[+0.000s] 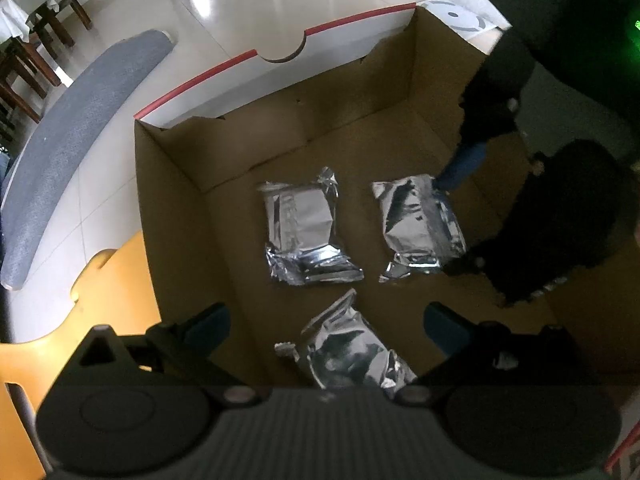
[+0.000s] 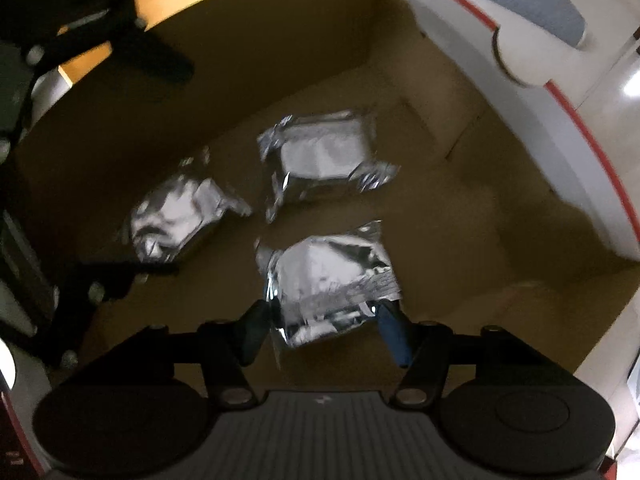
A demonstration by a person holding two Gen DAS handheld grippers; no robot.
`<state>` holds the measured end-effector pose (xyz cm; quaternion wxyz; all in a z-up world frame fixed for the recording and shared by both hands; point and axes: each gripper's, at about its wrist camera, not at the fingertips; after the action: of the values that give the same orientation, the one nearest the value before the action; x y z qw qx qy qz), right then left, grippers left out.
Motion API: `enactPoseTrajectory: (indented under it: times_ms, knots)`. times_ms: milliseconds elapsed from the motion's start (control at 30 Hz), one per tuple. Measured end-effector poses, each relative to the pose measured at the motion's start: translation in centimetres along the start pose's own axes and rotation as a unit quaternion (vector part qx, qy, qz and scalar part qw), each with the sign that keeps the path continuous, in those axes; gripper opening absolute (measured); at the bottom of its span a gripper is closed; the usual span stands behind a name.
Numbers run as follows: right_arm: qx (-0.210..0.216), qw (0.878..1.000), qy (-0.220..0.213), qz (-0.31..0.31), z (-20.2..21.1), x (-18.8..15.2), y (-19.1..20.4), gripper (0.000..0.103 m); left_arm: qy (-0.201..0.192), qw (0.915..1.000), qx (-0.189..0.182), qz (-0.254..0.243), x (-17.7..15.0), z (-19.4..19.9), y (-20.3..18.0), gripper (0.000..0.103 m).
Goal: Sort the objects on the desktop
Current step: 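Lower the right gripper onto another silver packet and close on it, then lift the held packet out of the box with the right gripper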
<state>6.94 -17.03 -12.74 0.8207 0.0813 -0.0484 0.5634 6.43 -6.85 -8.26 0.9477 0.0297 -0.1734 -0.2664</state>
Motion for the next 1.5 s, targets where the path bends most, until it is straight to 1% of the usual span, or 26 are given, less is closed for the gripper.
enactPoseTrajectory:
  times_ms: [100,167,233,333,433,600,733,800,933,1000,1133,1300,1333,1433,1500]
  knots:
    - [-0.009,1.000,-0.007,0.026,0.2,-0.3,0.7,0.062,0.001,1.0000,0.001,0.000,0.0,0.0,0.0,0.103]
    - [-0.017,0.999,-0.007,0.033,0.4,-0.2,0.9,0.071,0.002,1.0000,0.003,-0.001,0.0,-0.1,-0.1,0.103]
    - [-0.031,0.999,-0.012,0.041,0.5,0.1,1.1,0.075,0.002,1.0000,0.004,-0.002,0.1,-0.2,-0.1,0.103]
    - [-0.049,0.997,-0.011,0.054,0.2,0.6,1.4,0.075,0.003,1.0000,0.006,-0.003,0.1,-0.3,-0.2,0.103]
    - [-0.042,0.997,-0.009,0.058,0.0,0.6,1.4,0.077,0.004,1.0000,0.008,-0.004,0.2,-0.5,-0.2,0.103]
    - [-0.024,0.999,-0.006,0.028,0.3,0.7,0.4,0.077,0.005,0.9999,0.010,-0.006,0.2,-0.6,-0.3,0.103]
    - [-0.021,0.999,-0.011,0.022,0.5,0.3,0.1,0.073,0.006,0.9999,0.013,-0.007,0.3,-0.7,-0.3,0.103]
    - [-0.021,0.999,-0.012,0.029,0.6,0.1,0.4,0.073,0.007,0.9999,0.013,-0.006,0.3,-0.7,-0.2,0.103]
    - [-0.008,1.000,-0.004,0.030,1.0,-0.2,0.7,0.074,0.007,0.9999,0.012,-0.007,0.3,-0.7,-0.2,0.103]
    - [-0.012,0.999,-0.005,0.030,1.1,-0.3,0.8,0.075,0.008,0.9998,0.013,-0.009,0.2,-0.7,-0.3,0.103]
    - [-0.013,0.999,0.003,0.040,1.0,-0.1,1.0,0.081,0.011,0.9997,0.012,-0.020,0.0,-0.6,-0.4,0.103]
    - [-0.017,0.998,0.010,0.054,1.0,0.0,1.2,0.081,0.014,0.9993,0.016,-0.030,0.0,-0.8,-0.7,0.103]
    - [-0.017,0.998,0.010,0.053,1.0,0.0,1.2,0.080,0.015,0.9993,0.015,-0.031,0.0,-0.9,-0.7,0.103]
    - [-0.005,1.000,0.004,0.023,1.4,0.1,0.4,0.075,0.018,0.9991,0.016,-0.034,0.1,-1.1,-0.9,0.103]
    - [-0.001,1.000,-0.002,0.019,1.6,0.0,0.2,0.072,0.018,0.9991,0.018,-0.033,0.1,-1.1,-0.9,0.103]
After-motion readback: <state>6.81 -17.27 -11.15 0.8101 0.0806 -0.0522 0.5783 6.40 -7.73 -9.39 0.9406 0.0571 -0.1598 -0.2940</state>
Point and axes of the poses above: each gripper's, at about its wrist camera, not at the fingertips, and z roughly against the way its jaws point, y to its left, x to its top, and after that the axes turned 3 degrees about x, right-handed
